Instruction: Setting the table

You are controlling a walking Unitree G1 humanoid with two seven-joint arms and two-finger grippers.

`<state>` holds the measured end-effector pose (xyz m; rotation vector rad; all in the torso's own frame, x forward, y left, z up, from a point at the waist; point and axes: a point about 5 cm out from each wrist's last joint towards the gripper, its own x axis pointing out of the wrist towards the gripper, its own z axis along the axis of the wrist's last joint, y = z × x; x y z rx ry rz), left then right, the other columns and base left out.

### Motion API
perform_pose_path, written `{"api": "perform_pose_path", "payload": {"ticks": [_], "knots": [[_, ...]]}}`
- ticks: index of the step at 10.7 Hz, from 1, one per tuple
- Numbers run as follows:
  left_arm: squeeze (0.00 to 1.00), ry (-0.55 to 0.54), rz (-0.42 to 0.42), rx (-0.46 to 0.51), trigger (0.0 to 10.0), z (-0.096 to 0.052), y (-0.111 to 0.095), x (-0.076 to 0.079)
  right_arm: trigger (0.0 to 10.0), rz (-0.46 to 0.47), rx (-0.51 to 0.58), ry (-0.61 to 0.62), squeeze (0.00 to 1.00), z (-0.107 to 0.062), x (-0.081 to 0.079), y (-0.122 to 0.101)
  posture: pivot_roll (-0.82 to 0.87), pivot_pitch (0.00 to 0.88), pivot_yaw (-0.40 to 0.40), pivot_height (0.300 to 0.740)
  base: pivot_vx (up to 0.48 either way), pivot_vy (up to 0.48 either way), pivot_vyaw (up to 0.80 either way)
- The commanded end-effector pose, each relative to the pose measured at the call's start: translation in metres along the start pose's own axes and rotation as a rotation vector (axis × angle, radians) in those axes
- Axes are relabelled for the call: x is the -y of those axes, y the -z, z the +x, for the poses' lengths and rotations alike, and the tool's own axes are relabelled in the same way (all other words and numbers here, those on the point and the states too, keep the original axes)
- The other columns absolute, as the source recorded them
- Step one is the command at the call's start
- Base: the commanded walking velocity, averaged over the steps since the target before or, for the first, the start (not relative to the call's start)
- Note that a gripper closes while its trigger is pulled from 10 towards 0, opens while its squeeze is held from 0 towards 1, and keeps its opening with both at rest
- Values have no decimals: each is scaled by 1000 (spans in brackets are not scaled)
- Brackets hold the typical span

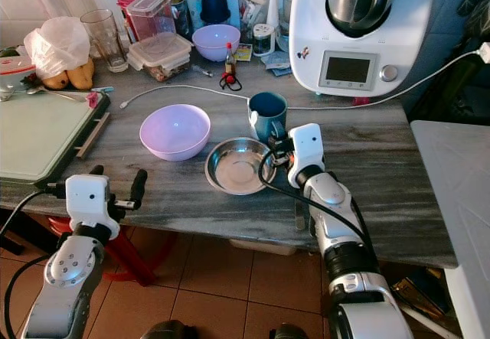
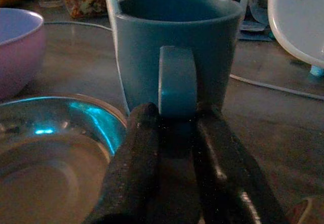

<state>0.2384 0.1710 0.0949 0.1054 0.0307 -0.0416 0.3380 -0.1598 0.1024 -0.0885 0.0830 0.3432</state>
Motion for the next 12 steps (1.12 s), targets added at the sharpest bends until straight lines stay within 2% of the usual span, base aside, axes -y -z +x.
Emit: {"api": "perform_pose_path", "payload": {"ticks": [1,3,5,8,10,11,12], "knots": [[0,1,12,19,10000,2,-6,0,10000,-16,8,15,1000,0,4,-3,26,34,63,740,0,0,0],[0,0,3,11,10000,2,-5,0,10000,-47,82,57,1000,-3,11,-20,20,35,70,740,0,0,0],[0,0,-8,4,10000,2,-4,0,10000,-64,154,95,1000,-11,11,-35,12,34,72,740,0,0,0],[0,-24,-33,-22,10000,2,-1,-2,10000,-54,237,161,1000,-34,-2,-48,-2,24,71,740,0,0,0],[0,-56,-39,-32,10000,0,2,-4,10000,-29,253,199,1000,-50,-11,-50,-9,8,65,740,0,0,0],[0,-71,-42,-38,10000,-1,4,-6,10000,9,213,156,992,-61,-26,-40,-14,0,60,740,0,0,0],[0,-79,-38,-38,10000,0,5,-7,10000,15,196,139,420,-65,-33,-36,-18,0,57,740,0,0,0]]}}
